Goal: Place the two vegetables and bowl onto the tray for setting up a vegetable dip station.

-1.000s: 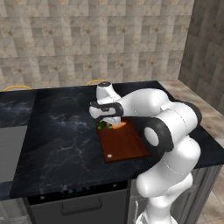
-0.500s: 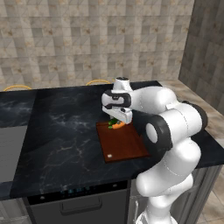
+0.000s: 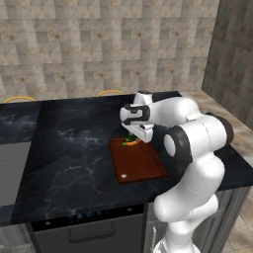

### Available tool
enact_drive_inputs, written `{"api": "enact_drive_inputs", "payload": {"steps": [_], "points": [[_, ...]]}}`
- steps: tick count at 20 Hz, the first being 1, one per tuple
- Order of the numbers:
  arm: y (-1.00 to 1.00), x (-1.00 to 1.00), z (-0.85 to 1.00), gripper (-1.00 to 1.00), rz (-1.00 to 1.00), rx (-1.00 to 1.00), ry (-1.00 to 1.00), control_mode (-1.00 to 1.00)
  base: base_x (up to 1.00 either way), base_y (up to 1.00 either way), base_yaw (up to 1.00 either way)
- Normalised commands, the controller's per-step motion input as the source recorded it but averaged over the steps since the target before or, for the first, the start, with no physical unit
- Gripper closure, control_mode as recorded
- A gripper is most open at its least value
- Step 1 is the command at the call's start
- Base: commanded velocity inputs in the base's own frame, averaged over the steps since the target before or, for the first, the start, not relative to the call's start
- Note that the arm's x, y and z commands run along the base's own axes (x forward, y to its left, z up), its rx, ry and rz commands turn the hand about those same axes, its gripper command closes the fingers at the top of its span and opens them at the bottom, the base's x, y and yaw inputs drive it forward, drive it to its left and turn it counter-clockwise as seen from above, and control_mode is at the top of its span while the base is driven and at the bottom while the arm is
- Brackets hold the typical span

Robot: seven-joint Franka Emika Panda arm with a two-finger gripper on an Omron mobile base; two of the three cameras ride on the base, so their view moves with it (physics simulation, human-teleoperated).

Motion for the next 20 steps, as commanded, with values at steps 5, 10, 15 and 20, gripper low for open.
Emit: {"api": "enact_drive_inputs", "payload": {"steps": [5,10,15,20], "points": [[-0.07,0.23,-0.12,1.0,-0.11,0.0,0.0,-1.0,0.0,0.0,0.0],[-0.1,0.19,-0.08,1.0,-0.12,0.0,0.0,-1.0,0.0,0.0,0.0],[-0.12,0.06,-0.14,1.0,-0.1,0.0,0.0,-1.0,0.0,0.0,0.0],[-0.02,0.07,-0.23,1.0,-0.08,0.0,0.0,-1.0,0.0,0.0,0.0]]}}
